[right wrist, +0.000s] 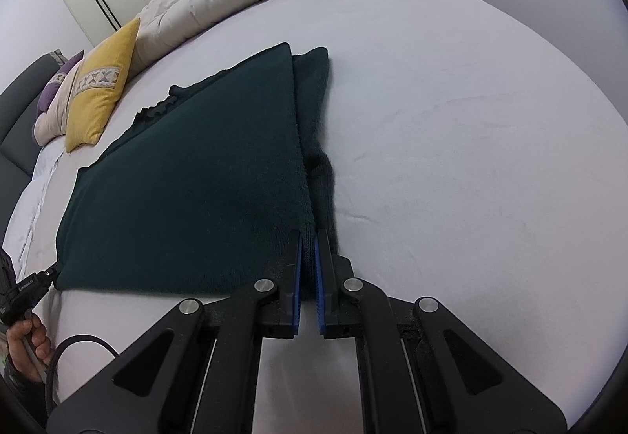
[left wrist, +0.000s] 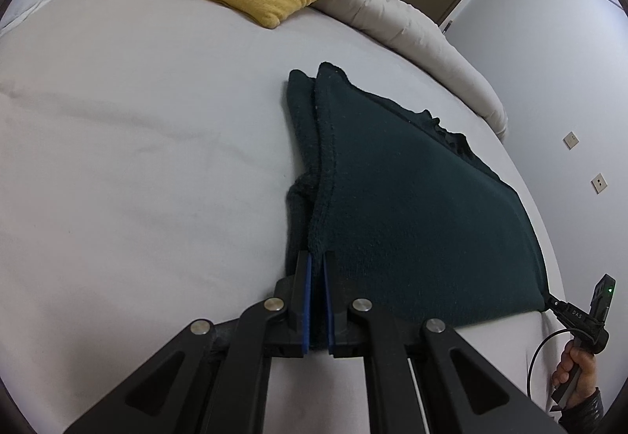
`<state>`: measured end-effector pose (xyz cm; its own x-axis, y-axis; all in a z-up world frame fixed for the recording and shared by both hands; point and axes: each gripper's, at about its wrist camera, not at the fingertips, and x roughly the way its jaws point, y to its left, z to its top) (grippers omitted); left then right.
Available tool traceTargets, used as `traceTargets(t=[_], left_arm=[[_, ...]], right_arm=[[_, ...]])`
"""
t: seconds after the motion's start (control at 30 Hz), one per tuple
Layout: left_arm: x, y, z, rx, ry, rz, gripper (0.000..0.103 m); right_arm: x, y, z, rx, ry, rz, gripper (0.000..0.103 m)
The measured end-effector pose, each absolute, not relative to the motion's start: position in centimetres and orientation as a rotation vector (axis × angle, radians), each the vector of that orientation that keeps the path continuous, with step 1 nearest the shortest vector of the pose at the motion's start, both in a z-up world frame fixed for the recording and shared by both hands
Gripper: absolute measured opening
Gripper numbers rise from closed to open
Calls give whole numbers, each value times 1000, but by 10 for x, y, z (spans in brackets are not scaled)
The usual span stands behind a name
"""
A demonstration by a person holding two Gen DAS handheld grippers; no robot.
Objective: Fold small clothes
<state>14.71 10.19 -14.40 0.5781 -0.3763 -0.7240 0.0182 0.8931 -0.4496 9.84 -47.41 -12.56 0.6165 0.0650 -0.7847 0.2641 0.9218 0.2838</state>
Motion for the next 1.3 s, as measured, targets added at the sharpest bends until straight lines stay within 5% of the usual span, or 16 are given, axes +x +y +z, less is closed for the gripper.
traceTargets(t=[0.23, 0.37, 0.43, 0.53, 0.7, 0.93, 1.03, 1.17, 1.3], left_arm=[[145, 103, -143, -457, 926, -248, 9], [140, 108, -126, -471, 881, -209, 29], [138, 109, -109, -451, 824, -194, 31], [149, 95, -85, -390, 767, -219, 35], [202, 39, -75, -258, 735, -261, 35], [279, 2, -109, -146, 821, -205, 35], [292, 6, -131, -158, 857, -188, 36], [295, 23, -139, -240, 836, -213, 36], [297, 32, -143, -293, 833, -245, 36]], right_arm=[[98, -477, -132, 433, 922, -98, 5], [97, -478, -128, 444, 939, -114, 10], [93, -480, -114, 429, 920, -188, 22], [101, -475, -87, 423, 848, -191, 24], [174, -423, -74, 501, 858, 160, 29], [286, -375, -129, 684, 994, 285, 31], [307, -401, -157, 862, 959, 249, 24], [300, -465, -177, 1032, 816, 171, 0], [276, -512, -182, 1094, 716, 92, 0]])
